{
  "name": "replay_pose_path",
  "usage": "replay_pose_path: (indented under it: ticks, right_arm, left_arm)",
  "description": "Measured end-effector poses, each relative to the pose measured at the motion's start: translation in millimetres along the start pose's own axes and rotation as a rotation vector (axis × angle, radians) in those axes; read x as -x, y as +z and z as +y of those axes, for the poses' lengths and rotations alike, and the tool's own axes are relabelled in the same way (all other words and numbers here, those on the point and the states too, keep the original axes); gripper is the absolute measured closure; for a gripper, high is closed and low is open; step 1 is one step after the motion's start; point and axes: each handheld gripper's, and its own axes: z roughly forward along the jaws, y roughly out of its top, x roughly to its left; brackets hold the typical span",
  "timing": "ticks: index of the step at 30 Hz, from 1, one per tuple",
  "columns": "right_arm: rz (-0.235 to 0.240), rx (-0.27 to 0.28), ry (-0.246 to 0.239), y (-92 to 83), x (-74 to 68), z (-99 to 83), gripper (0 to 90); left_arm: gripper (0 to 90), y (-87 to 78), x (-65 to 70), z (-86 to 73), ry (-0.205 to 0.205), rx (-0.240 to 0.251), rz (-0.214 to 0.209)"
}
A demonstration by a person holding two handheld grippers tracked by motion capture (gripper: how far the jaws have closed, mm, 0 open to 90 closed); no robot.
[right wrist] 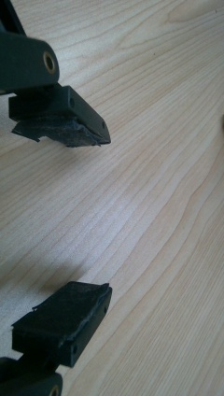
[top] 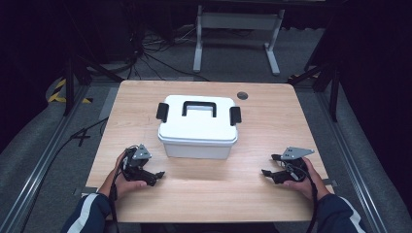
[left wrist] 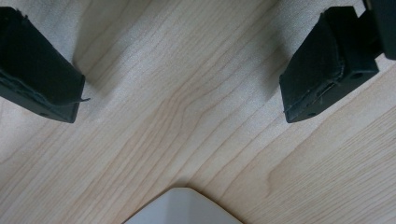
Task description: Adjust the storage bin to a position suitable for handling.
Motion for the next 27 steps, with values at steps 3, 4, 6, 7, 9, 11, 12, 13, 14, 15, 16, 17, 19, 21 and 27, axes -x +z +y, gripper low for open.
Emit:
replay_pose_path:
  ticks: [3, 4, 6, 7, 9, 11, 12, 13, 14, 15, 16, 17, 19, 21, 27]
  right_arm:
    - [-0.001, 0.001, 0.002, 0.1, -0.2, 0.0, 22.7]
    - [-0.003, 0.001, 0.000, 0.2, -0.2, 0.0, 22.7]
    - [-0.003, 0.001, 0.001, 0.4, -0.2, 0.1, 22.6]
    - [-0.004, -0.003, 0.002, 0.5, -0.4, 0.8, 22.6]
    - [-0.006, -0.020, 0.002, 0.8, -0.4, 3.0, 21.8]
    - [-0.012, -0.043, 0.006, 1.1, -1.2, 5.8, 21.4]
    - [-0.013, -0.055, 0.001, 0.9, -1.3, 7.1, 21.3]
    - [-0.010, -0.063, -0.006, 0.8, -1.0, 8.1, 21.3]
    - [-0.005, -0.074, -0.011, 0.4, -1.2, 9.1, 21.3]
    - [-0.003, -0.080, -0.021, 0.2, -1.5, 9.9, 21.7]
    - [0.001, -0.082, -0.033, 0.1, -1.3, 10.5, 22.8]
    - [0.009, -0.087, -0.041, 0.0, -1.0, 11.3, 23.6]
    - [0.021, -0.097, -0.061, -0.3, -1.4, 13.1, 26.0]
    - [0.040, -0.112, -0.073, -0.3, -2.6, 14.9, 27.2]
    - [0.065, -0.146, -0.125, -5.6, -7.7, 31.0, 30.7]
  left_arm:
    - [0.5, 0.1, -0.1, -0.2, 0.003, 0.005, 0.007]
    - [0.5, 0.1, -0.1, -0.2, 0.003, 0.005, 0.007]
    - [0.6, 0.1, 0.3, -0.6, -0.003, 0.006, 0.004]
    - [0.6, 0.1, 0.6, -0.9, -0.005, 0.007, 0.003]
    - [0.6, -0.8, -0.7, -1.0, 0.013, 0.003, 0.007]
    - [0.6, -0.8, -0.7, -0.9, 0.012, 0.003, 0.007]
    - [0.6, -0.9, -0.8, -1.0, 0.014, 0.003, 0.007]
    - [0.6, -0.9, -0.8, -1.0, 0.014, 0.003, 0.007]
    - [0.7, -1.0, -0.8, -1.1, 0.014, 0.003, 0.007]
    - [0.7, -1.0, -0.9, -1.0, 0.014, 0.002, 0.007]
    - [0.6, -1.0, -0.9, -1.1, 0.015, 0.002, 0.006]
    - [0.6, -1.0, -1.0, -1.0, 0.015, 0.002, 0.006]
    - [0.6, -1.0, -0.9, -1.1, 0.015, 0.003, 0.006]
    - [0.7, -1.3, -1.0, -1.4, 0.016, 0.002, 0.006]
    - [0.6, -1.7, -0.4, -2.5, 0.002, 0.005, 0.002]
